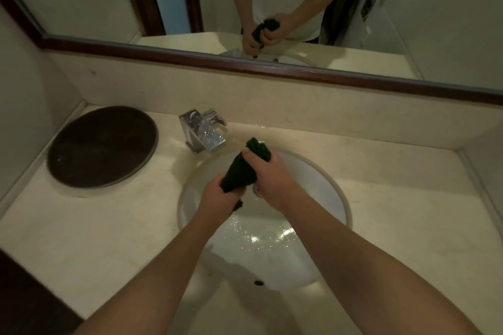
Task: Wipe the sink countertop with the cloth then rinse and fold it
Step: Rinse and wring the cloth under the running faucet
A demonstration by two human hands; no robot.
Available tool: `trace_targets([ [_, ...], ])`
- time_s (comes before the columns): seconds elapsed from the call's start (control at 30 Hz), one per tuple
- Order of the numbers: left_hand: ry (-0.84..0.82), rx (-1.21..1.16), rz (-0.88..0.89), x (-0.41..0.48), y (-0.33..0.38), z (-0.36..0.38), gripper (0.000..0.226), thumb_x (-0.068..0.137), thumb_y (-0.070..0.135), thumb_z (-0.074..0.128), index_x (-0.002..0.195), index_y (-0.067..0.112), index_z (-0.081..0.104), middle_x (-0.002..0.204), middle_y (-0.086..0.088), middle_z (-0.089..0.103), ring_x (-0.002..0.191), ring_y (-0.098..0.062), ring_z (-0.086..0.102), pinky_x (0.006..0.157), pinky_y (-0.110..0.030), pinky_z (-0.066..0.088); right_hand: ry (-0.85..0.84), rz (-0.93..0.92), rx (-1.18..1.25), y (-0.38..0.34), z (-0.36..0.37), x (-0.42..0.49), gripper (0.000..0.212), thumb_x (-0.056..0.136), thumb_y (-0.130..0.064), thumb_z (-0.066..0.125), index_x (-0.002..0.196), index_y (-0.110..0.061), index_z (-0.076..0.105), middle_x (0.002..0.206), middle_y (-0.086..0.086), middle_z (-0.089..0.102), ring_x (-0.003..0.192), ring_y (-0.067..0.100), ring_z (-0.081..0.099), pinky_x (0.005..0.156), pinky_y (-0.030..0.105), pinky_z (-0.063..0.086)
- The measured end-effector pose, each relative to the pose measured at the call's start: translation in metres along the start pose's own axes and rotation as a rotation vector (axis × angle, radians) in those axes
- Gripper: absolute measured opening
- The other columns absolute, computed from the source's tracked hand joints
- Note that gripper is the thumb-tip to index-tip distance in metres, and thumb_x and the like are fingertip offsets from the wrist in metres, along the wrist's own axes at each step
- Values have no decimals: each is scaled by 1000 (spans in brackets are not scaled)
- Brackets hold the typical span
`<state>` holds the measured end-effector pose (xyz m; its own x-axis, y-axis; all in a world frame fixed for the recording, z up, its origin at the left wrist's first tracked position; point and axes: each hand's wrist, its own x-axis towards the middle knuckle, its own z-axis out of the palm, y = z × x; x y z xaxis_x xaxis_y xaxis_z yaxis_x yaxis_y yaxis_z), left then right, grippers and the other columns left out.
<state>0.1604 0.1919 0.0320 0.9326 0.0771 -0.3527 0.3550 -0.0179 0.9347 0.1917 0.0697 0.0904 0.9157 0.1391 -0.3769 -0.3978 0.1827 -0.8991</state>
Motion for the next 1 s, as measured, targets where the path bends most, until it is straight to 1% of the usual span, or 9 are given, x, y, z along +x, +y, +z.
trace_targets([
  [0.07,-18,-185,-76,11,-1,-10,29,79,-2,60,108,1,61,81,-17,58,66,-23,58,52,-26,50,14,-4,87,6,-2,2,3,93,-13,60,93,-11,58,94,18,61,81,23,64,60,23,55],
  [0.13,-60,-505,-172,20,-1,-18,48,68,2,55,116,-2,59,91,-20,59,77,-27,59,69,-37,53,34,-44,35,20,-4,6,7,91,-10,63,96,-7,60,100,24,63,96,31,66,79,37,60],
  [0.2,-89,-798,-311,27,-2,-24,60,64,7,53,122,-2,58,112,-25,62,104,-36,59,96,-48,47,67,-117,-304,37,-6,12,13,85,-12,70,93,-5,62,96,21,67,90,26,67,83,43,58],
  [0.3,-73,-1010,-432,32,-6,-32,44,74,11,49,115,0,62,120,-23,61,117,-36,57,102,-48,44,40,-154,-659,55,-6,20,13,78,-19,75,88,-15,67,82,2,69,74,13,63,72,31,54],
  [0.43,42,-1014,-452,39,-16,-47,28,87,6,44,108,9,63,99,-16,61,92,-33,60,90,-49,49,-104,-130,-832,47,-5,33,9,86,-29,67,84,-20,69,75,-7,64,70,6,56,67,22,43],
  [0.6,54,-846,-500,60,-25,-58,23,87,4,51,106,11,64,98,-15,61,91,-31,59,88,-45,50,159,-175,-753,18,7,77,10,94,-25,58,98,-19,65,87,2,67,72,13,61,63,19,47],
  [0.73,46,-752,-520,82,-21,-53,15,90,3,50,98,8,62,94,-17,63,85,-30,61,73,-39,52,217,-179,-750,1,24,121,26,94,-25,57,118,-16,58,93,8,70,62,7,63,55,13,47],
  [0.83,3,-726,-510,97,-14,-49,15,91,1,46,97,6,59,94,-18,63,87,-33,61,79,-41,51,157,-196,-885,-4,39,149,33,95,-26,56,125,-16,59,94,10,72,67,15,66,69,26,49],
  [1.0,-101,-768,-466,119,-22,-42,23,88,1,47,106,7,60,109,-19,60,111,-37,56,102,-47,43,101,-294,-1122,-7,42,165,28,96,-17,54,120,-14,68,94,11,73,77,26,68,71,31,49],
])
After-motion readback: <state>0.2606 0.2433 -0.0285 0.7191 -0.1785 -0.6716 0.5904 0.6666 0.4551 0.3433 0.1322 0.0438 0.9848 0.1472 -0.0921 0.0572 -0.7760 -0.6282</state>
